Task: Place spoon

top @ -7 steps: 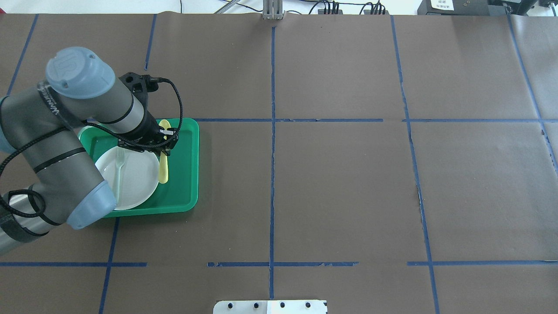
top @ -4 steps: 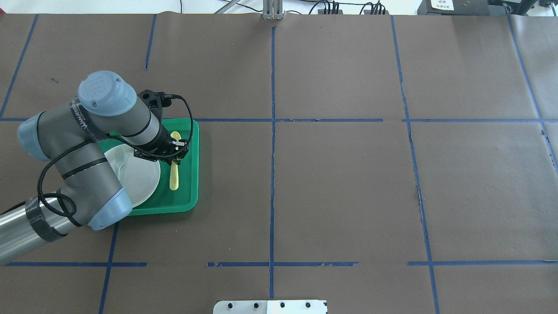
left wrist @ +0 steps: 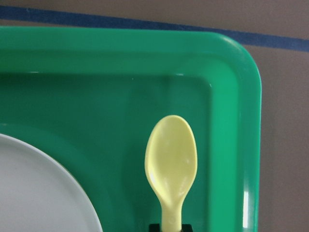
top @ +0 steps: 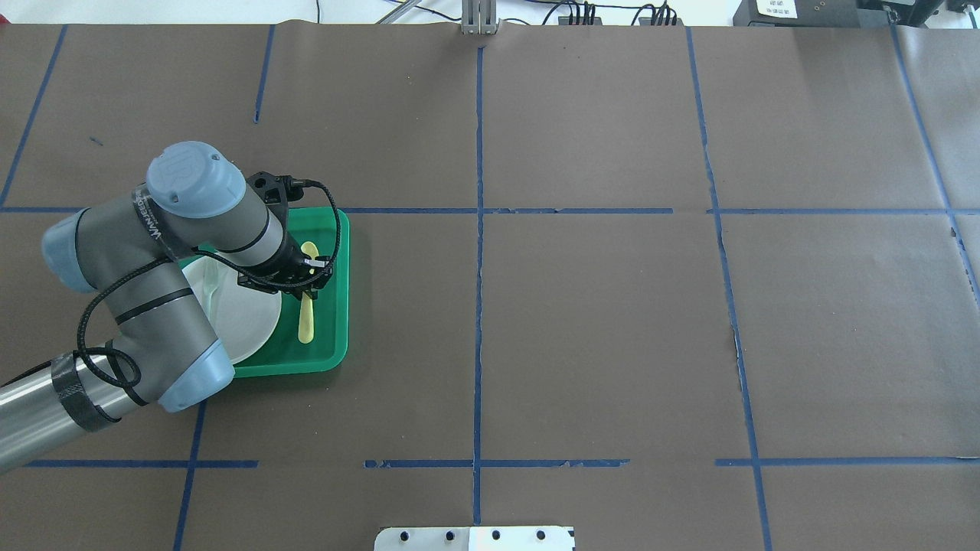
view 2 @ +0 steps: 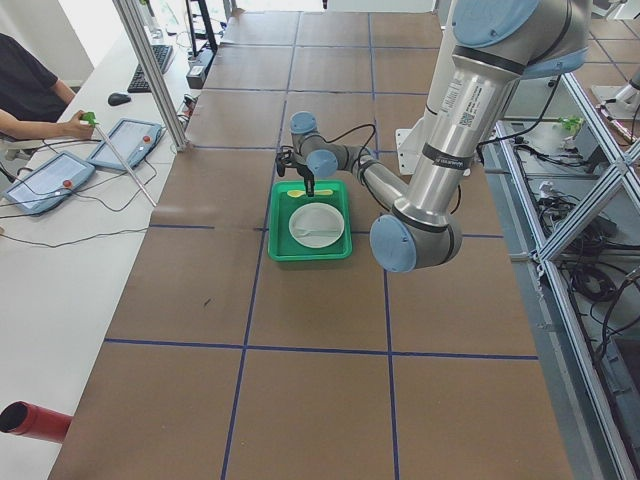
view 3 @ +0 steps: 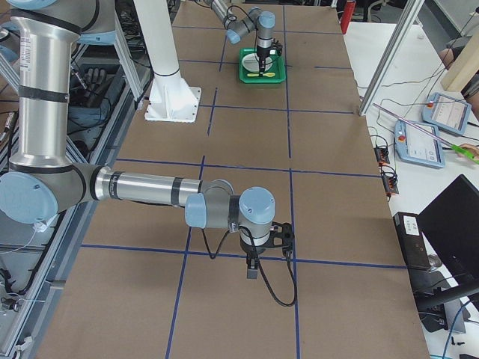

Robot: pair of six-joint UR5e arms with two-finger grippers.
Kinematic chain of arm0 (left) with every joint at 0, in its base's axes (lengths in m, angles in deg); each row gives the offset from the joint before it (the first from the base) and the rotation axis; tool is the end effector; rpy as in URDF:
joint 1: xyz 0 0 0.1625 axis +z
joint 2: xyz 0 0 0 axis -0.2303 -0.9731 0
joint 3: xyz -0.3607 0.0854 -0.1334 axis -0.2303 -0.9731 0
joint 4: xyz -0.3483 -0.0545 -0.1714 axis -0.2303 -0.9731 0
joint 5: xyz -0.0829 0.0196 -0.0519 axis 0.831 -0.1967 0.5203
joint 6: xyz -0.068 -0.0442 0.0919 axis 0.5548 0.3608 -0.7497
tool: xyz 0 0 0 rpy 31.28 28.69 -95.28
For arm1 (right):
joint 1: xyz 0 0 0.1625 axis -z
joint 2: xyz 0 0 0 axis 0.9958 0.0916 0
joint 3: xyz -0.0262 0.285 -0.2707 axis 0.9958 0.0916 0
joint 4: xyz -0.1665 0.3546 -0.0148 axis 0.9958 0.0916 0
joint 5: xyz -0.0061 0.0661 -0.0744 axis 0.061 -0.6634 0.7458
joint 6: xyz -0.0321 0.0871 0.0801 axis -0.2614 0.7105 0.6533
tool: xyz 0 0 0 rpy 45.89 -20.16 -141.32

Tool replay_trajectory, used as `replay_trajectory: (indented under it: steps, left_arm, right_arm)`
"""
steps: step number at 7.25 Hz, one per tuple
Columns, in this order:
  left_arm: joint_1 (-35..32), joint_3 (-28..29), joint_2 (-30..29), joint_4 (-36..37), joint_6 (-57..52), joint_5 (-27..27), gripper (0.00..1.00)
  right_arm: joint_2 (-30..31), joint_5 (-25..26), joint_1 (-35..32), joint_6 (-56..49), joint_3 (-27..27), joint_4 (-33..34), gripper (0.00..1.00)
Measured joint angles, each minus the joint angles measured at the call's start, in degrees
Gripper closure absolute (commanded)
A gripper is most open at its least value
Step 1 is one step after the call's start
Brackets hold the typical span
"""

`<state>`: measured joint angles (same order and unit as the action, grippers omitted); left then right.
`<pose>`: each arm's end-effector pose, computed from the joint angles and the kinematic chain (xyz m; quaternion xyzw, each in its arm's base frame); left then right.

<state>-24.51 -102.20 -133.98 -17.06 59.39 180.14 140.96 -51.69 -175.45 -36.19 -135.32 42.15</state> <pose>0.4532 -0.4459 0.3595 -0.0273 0.4158 -0.0345 0.9084 0.0590 -0.4160 0.6670 0.0033 -0.3455 0.0109 0.9383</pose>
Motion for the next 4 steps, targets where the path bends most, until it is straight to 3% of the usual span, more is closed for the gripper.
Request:
replay_trajectory:
  steps: [2,4]
  left_arm:
    - [0.0,-1.2,0.2,0.2,-0.1,0.1,0.00]
    - [-1.1,-6.7,0.6,3.5,-0.3,0.3,0.00]
  right_arm:
    - [0.0,0.0,0.0,0.0,0.0,0.0,0.00]
    - [0.0,0.0,0.0,0.0,0.0,0.0,0.00]
